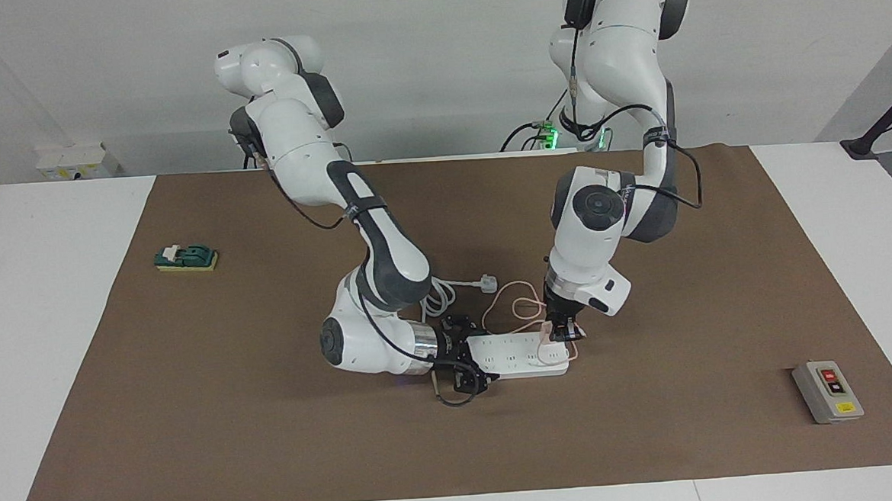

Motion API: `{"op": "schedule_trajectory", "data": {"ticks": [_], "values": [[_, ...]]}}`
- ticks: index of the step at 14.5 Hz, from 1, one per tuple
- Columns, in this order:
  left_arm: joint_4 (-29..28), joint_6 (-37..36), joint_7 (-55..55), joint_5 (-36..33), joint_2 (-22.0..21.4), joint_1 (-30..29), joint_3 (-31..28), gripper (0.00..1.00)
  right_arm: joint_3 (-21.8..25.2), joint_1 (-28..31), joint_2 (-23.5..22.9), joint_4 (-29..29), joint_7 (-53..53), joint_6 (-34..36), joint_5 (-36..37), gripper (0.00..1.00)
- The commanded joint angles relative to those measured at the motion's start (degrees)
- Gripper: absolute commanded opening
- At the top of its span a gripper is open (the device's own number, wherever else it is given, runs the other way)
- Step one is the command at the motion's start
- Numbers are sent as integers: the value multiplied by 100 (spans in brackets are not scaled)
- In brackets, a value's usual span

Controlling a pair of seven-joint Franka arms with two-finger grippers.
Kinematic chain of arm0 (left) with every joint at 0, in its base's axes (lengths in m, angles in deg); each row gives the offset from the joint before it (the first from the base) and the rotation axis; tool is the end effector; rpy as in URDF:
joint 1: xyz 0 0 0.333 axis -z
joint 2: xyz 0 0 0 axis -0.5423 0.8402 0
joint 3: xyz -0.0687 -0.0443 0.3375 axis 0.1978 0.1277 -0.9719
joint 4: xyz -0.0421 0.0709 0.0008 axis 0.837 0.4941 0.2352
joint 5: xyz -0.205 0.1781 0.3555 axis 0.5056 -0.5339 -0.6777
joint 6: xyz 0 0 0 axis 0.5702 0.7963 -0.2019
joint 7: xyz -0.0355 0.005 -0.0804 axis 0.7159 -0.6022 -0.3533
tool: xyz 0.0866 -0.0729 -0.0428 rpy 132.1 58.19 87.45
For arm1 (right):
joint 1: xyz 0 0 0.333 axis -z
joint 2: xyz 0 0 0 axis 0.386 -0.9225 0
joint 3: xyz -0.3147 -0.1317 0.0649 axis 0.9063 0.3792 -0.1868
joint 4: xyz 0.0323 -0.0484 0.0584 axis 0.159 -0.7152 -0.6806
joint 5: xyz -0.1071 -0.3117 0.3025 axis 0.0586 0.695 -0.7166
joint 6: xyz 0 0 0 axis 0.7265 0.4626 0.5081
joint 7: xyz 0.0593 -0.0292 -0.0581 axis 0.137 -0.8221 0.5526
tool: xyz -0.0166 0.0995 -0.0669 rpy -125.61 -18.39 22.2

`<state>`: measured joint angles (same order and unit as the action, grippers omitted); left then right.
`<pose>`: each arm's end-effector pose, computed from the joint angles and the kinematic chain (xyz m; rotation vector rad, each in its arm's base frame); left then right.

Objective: Unplug charger and place it aside
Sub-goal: 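Pull the pink charger out of the strip with the left gripper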

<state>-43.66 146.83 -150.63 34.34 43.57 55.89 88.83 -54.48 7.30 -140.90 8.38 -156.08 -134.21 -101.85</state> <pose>0.6980 -0.3099 0.3307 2.1829 2.1593 0.0338 0.7968 0.3695 0.2176 -1.8269 1.6307 0.8862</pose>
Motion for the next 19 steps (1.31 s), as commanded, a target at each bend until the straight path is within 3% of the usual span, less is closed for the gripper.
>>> {"op": "schedule_trajectory", "data": {"ticks": [1,8,11,13,19], "values": [[-326,211,-36,-45,-166,33,-79,0,26,-86,-153,-9,283,-567,20,69],[-221,79,8,-53,-157,-28,-96,0,114,-33,-153,-18,406,-629,125,66],[173,-429,87,-80,-166,-169,-96,0,184,-24,-153,-18,414,-629,265,66],[420,-877,244,-80,-349,-239,-96,0,193,-7,-153,-18,406,-621,275,66],[430,-1563,955,-45,-1061,-661,-96,0,202,-15,-162,-18,406,-638,283,66]]}}
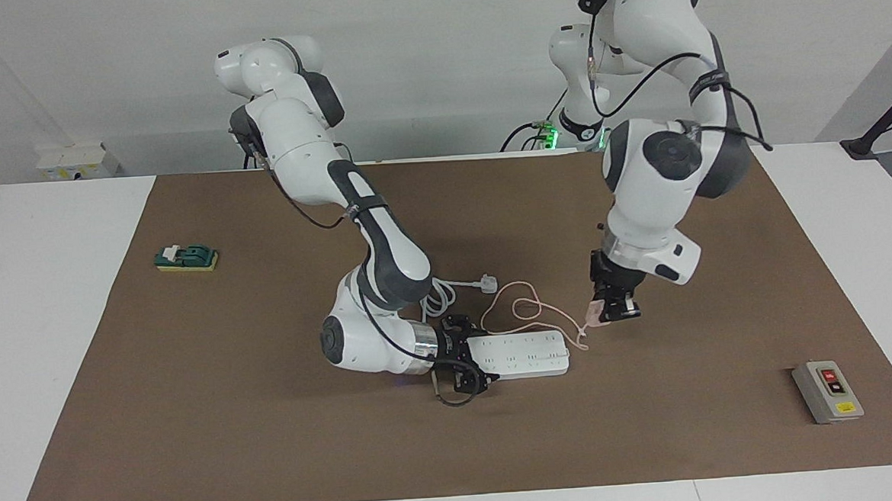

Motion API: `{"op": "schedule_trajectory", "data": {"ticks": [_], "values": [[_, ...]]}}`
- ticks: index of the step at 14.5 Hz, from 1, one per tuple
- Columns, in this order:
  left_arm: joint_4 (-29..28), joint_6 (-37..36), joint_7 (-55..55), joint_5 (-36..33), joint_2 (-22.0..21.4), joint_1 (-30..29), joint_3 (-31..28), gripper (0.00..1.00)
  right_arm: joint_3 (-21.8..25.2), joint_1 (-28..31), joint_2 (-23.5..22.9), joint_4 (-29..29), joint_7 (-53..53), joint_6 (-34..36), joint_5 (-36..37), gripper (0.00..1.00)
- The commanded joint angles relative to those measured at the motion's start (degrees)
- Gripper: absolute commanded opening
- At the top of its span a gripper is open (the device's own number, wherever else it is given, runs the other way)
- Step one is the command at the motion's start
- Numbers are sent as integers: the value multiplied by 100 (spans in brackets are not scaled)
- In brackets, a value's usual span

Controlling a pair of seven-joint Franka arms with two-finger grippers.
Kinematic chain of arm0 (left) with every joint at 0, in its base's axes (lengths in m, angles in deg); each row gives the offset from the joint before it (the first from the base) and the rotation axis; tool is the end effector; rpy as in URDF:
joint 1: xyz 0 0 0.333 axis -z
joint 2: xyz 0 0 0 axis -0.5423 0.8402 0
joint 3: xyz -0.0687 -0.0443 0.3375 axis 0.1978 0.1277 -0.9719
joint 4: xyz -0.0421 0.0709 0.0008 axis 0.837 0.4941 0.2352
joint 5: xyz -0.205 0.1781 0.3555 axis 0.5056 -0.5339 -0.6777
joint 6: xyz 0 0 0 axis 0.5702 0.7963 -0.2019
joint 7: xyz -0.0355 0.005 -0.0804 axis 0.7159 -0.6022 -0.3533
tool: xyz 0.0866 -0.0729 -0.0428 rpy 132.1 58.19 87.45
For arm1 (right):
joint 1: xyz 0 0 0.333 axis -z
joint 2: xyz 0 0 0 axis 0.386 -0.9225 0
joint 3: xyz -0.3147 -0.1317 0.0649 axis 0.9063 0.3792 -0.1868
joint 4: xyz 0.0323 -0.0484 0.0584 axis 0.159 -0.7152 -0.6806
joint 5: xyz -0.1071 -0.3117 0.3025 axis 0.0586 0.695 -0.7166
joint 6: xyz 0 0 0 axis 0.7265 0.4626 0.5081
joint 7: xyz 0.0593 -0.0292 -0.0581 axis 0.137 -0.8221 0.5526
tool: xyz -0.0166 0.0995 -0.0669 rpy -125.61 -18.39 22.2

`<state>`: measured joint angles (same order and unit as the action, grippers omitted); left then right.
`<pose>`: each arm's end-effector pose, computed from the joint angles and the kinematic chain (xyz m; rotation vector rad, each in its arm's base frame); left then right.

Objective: Unplug charger and place it aside
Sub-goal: 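Pull the pink charger out of the strip with the left gripper, then carry the charger aside with the left gripper while the right gripper withdraws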

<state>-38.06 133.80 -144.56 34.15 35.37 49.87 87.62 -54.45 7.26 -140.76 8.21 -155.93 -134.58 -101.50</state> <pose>0.7167 -0.2169 0.4692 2.1622 2.1757 0.0743 0.7971 0.3692 0.2181 -1.8328 1.6297 0.8737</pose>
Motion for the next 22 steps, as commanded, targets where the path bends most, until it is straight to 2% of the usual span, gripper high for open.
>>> {"op": "schedule_trajectory", "data": {"ticks": [1,7,10,11,14,16,18,20,22], "values": [[-122,-436,654,-26,-329,-163,24,0,198,-11,-176,-1,390,-601,248,66],[-122,-1009,2666,-43,-558,-1182,24,0,233,-2,-150,17,355,-513,248,69],[-113,-1150,3669,-61,-602,-1762,24,0,233,41,-27,17,285,-399,248,99],[-122,-1124,3889,-52,-603,-1868,24,0,259,50,43,17,241,-321,248,100],[-288,-896,4304,10,-637,-2010,24,0,383,94,394,8,136,-56,231,100],[-726,-502,4409,10,-795,-1984,24,0,558,147,754,-79,74,144,257,100],[-1410,113,4768,10,-1032,-2019,24,0,873,164,1254,-228,74,540,309,100],[-1869,335,5225,10,-1217,-2098,24,0,1102,182,1702,-378,100,944,589,100],[-2011,458,5306,9,-1262,-2220,24,0,1174,331,2063,-361,188,1462,1063,100]]}}
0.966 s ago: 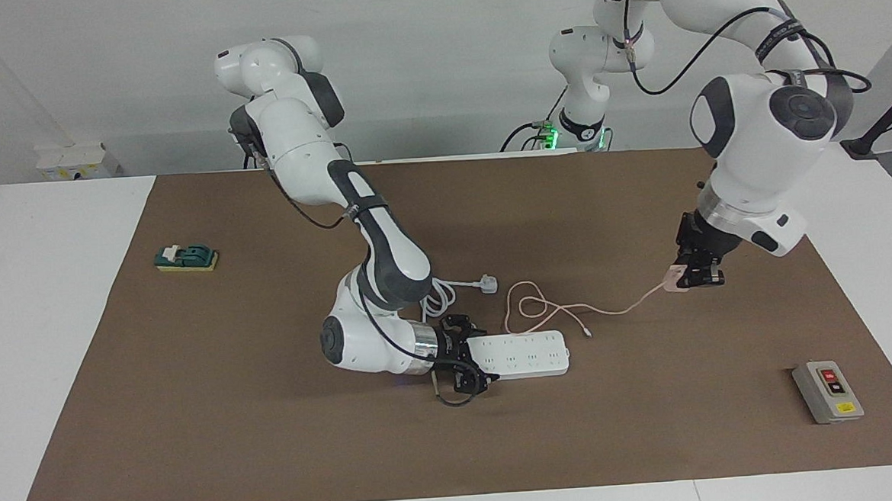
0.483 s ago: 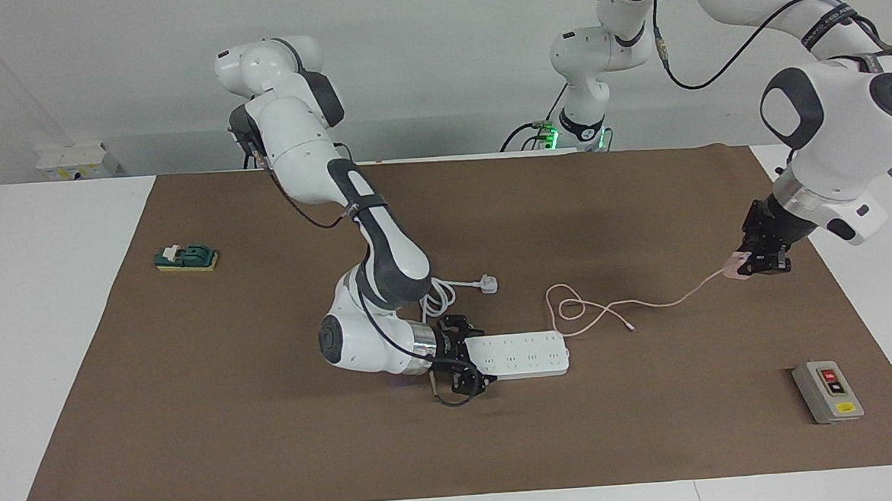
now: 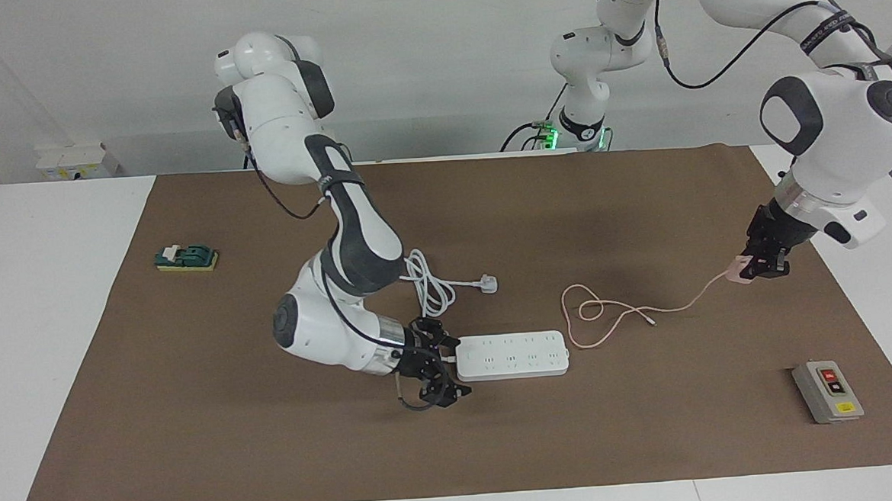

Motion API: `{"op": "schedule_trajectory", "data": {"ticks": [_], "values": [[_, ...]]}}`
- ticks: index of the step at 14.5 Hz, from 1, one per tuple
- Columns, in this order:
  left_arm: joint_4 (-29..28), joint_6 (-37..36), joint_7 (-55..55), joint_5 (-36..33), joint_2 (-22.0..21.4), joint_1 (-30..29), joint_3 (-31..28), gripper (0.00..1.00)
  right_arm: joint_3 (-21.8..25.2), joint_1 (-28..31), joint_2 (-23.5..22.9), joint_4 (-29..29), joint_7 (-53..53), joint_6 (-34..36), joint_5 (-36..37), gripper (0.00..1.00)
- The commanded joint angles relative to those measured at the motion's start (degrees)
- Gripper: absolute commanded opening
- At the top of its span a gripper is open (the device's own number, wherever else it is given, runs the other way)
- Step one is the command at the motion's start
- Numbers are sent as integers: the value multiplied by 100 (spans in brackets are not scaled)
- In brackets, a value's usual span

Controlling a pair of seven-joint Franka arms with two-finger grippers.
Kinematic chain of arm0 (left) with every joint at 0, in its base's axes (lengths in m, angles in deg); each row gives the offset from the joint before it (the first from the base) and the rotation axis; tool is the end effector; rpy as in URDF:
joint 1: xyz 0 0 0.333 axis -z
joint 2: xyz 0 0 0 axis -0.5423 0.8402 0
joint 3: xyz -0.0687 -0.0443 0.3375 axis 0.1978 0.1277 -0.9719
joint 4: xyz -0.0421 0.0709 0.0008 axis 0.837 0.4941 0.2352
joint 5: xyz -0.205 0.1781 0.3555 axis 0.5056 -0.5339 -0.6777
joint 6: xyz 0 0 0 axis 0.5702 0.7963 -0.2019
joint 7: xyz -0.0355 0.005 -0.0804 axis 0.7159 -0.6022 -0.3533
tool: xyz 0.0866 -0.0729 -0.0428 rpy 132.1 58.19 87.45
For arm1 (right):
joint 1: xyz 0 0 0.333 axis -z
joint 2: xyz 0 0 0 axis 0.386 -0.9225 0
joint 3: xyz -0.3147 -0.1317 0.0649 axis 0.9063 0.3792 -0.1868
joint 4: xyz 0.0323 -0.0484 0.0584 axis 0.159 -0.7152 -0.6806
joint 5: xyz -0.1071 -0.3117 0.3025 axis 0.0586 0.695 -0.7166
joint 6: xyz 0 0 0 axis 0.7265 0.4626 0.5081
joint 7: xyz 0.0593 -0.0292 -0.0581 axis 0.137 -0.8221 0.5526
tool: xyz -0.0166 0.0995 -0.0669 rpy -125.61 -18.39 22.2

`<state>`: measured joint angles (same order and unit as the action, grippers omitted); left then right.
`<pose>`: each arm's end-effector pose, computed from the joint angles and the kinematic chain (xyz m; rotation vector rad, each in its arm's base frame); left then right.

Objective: Unplug charger and place it aside
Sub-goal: 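Carry the charger aside with the left gripper while the right gripper withdraws, then release the pink charger onto the table with the left gripper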

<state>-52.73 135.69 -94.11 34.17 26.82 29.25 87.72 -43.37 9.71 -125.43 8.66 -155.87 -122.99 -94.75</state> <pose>0.6860 0.0444 0.4424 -2.7146 -1.5805 -0.0244 0.8252 0.2444 0.4209 -1.9964 1.6184 0.5466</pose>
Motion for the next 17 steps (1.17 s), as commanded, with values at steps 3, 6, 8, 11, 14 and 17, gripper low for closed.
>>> {"op": "schedule_trajectory", "data": {"ticks": [3,6,8,11,14,17], "values": [[-860,647,270,7,-512,-168,15,0,74,245,1207,-468,900,892,1301,100],[-791,561,262,-1,-503,-160,15,100,83,447,1744,-468,2321,1692,2102,100],[-484,324,270,-45,-424,-125,15,100,83,649,2008,-468,3420,2053,2498,100],[-107,-158,733,-63,-503,-124,15,100,83,869,2333,-477,5256,2405,3078,100],[622,-1229,2260,-63,-512,-81,23,100,83,1132,2667,-590,7163,2564,3641,100],[853,-1978,3554,-45,-818,-54,94,100,83,1448,3587,-1536,8038,2556,3695,100]]}}
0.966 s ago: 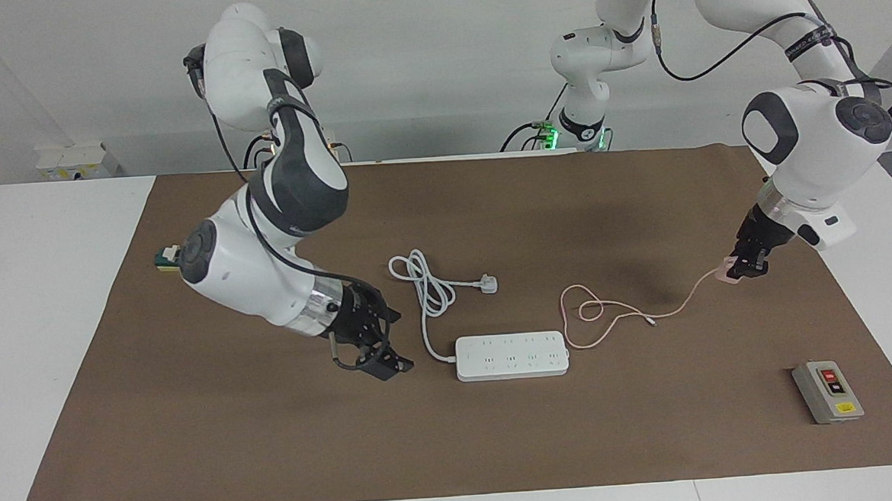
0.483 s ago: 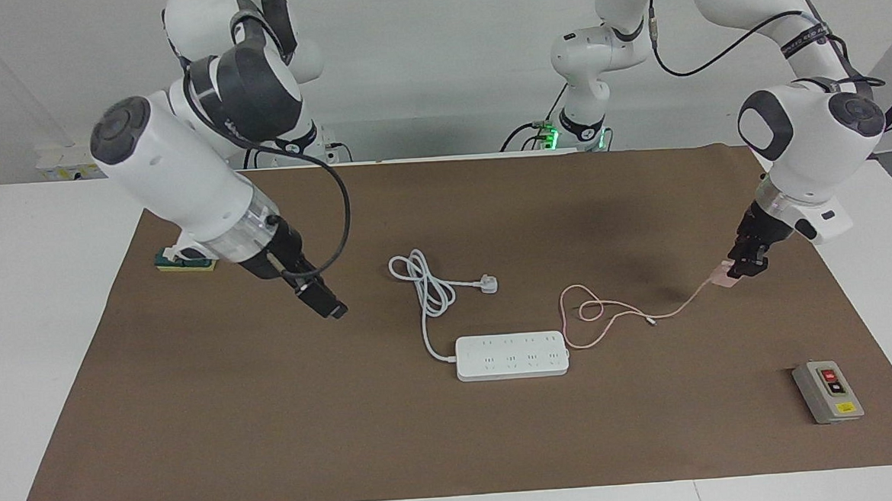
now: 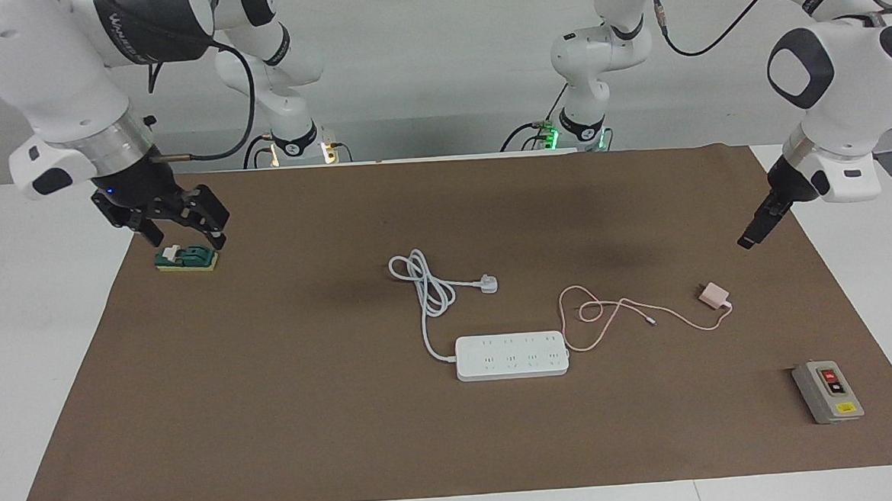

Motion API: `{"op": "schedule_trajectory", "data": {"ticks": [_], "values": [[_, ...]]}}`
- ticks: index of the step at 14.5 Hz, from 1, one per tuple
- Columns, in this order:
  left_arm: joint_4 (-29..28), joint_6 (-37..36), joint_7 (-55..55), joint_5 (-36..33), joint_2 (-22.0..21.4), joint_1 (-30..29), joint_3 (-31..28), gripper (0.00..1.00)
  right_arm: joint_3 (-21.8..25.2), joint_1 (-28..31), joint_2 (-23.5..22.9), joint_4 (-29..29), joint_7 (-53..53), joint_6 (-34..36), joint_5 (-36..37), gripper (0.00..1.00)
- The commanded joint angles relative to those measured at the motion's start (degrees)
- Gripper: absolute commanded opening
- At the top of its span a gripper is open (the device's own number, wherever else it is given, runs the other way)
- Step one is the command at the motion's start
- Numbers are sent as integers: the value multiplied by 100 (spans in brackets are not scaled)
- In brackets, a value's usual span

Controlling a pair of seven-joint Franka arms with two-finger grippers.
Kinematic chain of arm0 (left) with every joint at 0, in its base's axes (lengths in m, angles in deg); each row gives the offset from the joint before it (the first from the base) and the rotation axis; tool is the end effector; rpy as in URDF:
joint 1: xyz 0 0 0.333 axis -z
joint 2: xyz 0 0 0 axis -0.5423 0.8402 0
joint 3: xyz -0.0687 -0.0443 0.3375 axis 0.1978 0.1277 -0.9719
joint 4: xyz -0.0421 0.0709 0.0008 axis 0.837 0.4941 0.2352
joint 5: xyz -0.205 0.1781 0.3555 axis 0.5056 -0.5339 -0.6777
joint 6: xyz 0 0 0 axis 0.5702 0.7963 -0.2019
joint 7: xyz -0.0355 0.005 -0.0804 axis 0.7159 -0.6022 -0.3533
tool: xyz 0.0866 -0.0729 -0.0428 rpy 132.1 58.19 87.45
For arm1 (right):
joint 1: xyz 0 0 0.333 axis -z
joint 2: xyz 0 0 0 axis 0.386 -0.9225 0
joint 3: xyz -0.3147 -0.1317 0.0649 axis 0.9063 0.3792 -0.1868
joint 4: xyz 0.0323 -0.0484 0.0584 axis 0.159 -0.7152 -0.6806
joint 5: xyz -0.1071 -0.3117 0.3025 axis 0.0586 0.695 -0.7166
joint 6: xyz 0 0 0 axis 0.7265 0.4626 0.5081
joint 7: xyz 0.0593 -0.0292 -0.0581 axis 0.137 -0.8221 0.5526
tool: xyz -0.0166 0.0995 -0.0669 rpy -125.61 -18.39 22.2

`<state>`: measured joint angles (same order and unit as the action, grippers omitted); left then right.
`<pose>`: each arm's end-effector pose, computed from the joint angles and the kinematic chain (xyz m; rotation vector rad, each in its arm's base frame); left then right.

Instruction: Unplug charger and place it aside

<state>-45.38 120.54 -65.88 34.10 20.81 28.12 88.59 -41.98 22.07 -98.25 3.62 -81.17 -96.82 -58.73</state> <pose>0.6567 0.0464 0.5583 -3.0056 -0.8774 0.0244 0.6976 -0.0034 0.6841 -3.0952 0.1919 -0.0461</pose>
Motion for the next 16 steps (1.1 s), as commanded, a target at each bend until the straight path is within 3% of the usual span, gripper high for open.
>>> {"op": "schedule_trajectory", "data": {"ticks": [1,5,6,8,16], "values": [[118,-682,1082,-39,-393,59,84,100,-56,283,1229,-1436,727,-70,102,100],[75,-1334,1630,-179,-904,349,296,100,-56,416,2242,-2808,851,-43,329,100],[48,-1579,2031,-136,-939,349,296,100,-47,407,2253,-2977,851,-69,348,100],[-13,-1424,2649,-109,-931,332,235,100,-56,416,2244,-2996,851,-157,532,100],[22,-1098,2668,163,-808,349,226,100,-91,424,2244,-3005,807,-289,568,100]]}}
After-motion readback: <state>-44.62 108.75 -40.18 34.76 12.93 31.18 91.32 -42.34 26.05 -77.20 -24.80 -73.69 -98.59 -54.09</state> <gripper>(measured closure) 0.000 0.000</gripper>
